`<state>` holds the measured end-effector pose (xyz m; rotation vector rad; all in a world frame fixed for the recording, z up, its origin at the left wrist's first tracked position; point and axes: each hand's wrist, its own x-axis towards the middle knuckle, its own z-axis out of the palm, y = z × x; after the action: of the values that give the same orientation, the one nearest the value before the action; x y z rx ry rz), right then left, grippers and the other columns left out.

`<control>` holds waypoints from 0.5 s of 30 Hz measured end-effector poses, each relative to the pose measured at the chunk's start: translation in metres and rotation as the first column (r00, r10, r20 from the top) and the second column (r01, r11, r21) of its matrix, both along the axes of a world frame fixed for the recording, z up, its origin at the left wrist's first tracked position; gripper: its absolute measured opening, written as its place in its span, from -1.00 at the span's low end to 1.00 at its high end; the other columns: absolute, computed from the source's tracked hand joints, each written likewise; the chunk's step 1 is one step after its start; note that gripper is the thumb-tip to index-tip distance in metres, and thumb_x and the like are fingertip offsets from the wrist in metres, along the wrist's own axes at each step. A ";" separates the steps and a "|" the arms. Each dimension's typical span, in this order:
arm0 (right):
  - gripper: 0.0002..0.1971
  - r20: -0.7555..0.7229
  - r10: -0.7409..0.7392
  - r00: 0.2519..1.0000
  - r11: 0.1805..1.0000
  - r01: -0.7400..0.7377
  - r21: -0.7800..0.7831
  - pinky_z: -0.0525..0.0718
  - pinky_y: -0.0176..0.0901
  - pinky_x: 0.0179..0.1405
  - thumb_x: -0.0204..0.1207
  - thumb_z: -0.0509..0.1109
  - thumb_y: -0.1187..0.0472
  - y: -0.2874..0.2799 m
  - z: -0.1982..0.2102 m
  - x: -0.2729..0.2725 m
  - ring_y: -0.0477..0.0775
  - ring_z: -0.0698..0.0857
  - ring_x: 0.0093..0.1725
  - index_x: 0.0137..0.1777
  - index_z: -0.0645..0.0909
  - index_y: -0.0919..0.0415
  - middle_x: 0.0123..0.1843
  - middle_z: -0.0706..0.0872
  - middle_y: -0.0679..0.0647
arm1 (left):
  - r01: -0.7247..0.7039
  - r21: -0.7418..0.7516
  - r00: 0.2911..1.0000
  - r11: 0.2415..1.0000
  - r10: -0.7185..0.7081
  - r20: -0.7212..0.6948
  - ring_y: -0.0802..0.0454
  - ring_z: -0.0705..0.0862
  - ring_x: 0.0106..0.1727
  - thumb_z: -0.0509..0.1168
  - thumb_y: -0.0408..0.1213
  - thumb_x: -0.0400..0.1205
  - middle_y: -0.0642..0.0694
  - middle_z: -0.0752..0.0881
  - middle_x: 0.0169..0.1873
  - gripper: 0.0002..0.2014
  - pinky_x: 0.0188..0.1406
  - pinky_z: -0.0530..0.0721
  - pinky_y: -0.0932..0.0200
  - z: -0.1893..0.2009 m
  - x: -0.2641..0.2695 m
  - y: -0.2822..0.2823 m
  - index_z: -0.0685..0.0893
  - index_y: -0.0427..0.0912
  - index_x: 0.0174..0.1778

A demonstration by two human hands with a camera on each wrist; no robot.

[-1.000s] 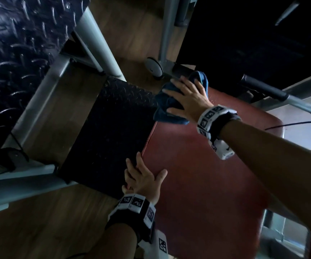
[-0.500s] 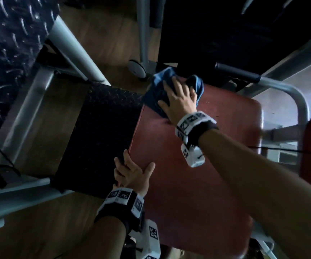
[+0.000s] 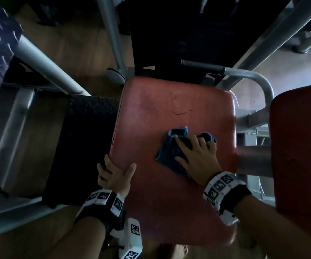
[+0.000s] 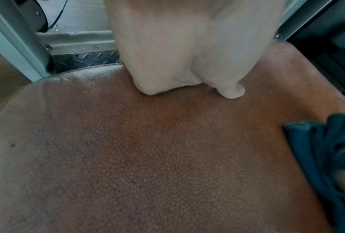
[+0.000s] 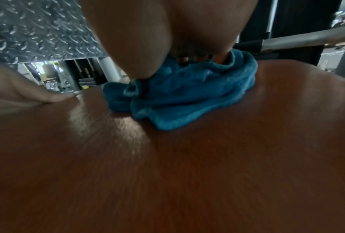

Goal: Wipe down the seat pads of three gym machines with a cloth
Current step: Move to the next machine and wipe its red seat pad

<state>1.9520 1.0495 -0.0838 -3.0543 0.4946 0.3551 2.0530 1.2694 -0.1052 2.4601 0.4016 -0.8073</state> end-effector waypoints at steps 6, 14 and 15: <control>-0.33 -0.012 -0.048 0.999 0.997 0.049 0.065 0.44 0.24 0.24 0.60 0.12 -0.25 -0.006 0.005 0.045 0.22 0.53 0.26 0.67 0.13 -0.03 0.48 0.32 0.13 | 0.014 0.003 1.000 1.000 -0.014 -0.026 -0.37 -0.02 0.64 0.32 0.28 0.49 -0.19 -0.12 0.68 -0.02 0.57 0.07 -0.38 -0.003 0.001 0.002 -0.15 0.13 0.67; -0.31 -0.006 -0.144 0.990 0.984 0.144 0.100 0.44 0.26 0.25 0.59 0.16 -0.26 -0.011 0.005 0.073 0.16 0.62 0.19 0.65 0.07 -0.04 0.49 0.33 0.11 | 0.011 0.010 0.999 1.000 -0.010 -0.040 -0.35 -0.02 0.64 0.32 0.30 0.47 -0.17 -0.14 0.68 0.01 0.59 0.05 -0.37 -0.003 0.003 0.001 -0.19 0.14 0.67; -0.30 -0.010 -0.160 0.987 0.980 0.160 0.118 0.45 0.27 0.25 0.58 0.19 -0.25 -0.012 0.006 0.076 0.16 0.63 0.19 0.65 0.07 -0.04 0.48 0.35 0.10 | 0.013 0.007 0.999 1.000 -0.013 -0.042 -0.35 -0.03 0.65 0.32 0.30 0.48 -0.17 -0.15 0.68 0.01 0.59 0.04 -0.37 -0.003 0.003 0.002 -0.19 0.14 0.67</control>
<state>2.0284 1.0379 -0.0779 -2.8767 0.6875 0.3652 2.0557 1.2710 -0.1083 2.4588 0.4052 -0.8648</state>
